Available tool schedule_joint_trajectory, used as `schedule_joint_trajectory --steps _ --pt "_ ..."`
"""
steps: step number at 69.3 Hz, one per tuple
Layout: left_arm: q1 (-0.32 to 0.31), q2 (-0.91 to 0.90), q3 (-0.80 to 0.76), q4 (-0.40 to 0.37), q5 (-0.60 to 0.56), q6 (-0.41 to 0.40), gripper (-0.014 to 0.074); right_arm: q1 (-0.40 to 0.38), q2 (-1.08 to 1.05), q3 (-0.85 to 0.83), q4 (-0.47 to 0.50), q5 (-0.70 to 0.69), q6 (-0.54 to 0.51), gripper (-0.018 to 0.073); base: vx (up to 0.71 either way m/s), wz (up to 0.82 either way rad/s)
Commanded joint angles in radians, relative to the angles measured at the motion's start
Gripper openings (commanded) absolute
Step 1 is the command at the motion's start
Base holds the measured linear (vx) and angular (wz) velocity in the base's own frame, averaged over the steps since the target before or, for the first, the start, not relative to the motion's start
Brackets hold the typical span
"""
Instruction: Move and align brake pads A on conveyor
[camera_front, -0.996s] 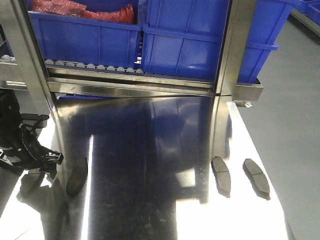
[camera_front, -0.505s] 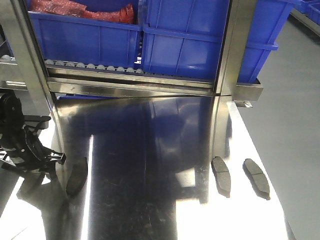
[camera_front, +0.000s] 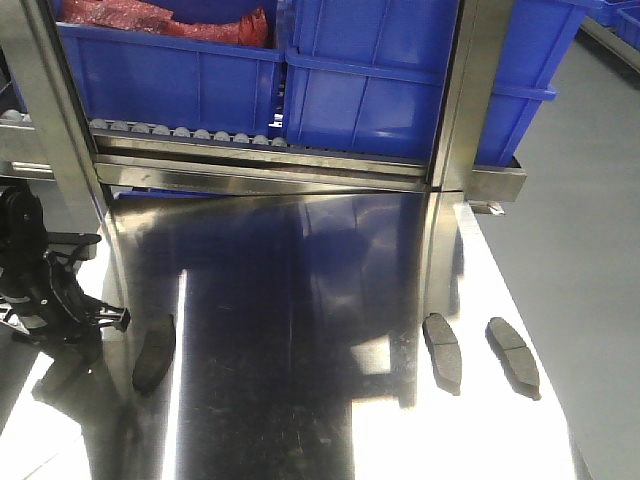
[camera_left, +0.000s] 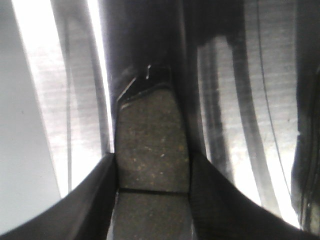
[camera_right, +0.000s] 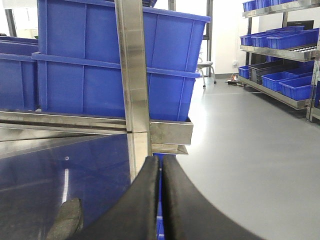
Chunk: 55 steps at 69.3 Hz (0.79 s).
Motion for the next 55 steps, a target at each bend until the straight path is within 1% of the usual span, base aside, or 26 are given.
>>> schedule_joint_trajectory --steps 1,27,55 --pt "-0.003 -0.078 -0.022 0.002 0.028 -0.007 -0.0008 -0.004 -0.011 0.007 -0.001 -0.074 -0.006 -0.0003 0.0 0.0" --pt "-0.003 -0.291 -0.023 0.002 0.032 0.014 -0.0007 -0.004 -0.011 0.007 -0.001 -0.074 -0.006 -0.0003 0.0 0.0" --pt "-0.003 -0.654 -0.022 -0.006 0.041 0.014 -0.0006 -0.004 -0.011 0.007 -0.001 -0.074 -0.006 -0.0003 0.0 0.0"
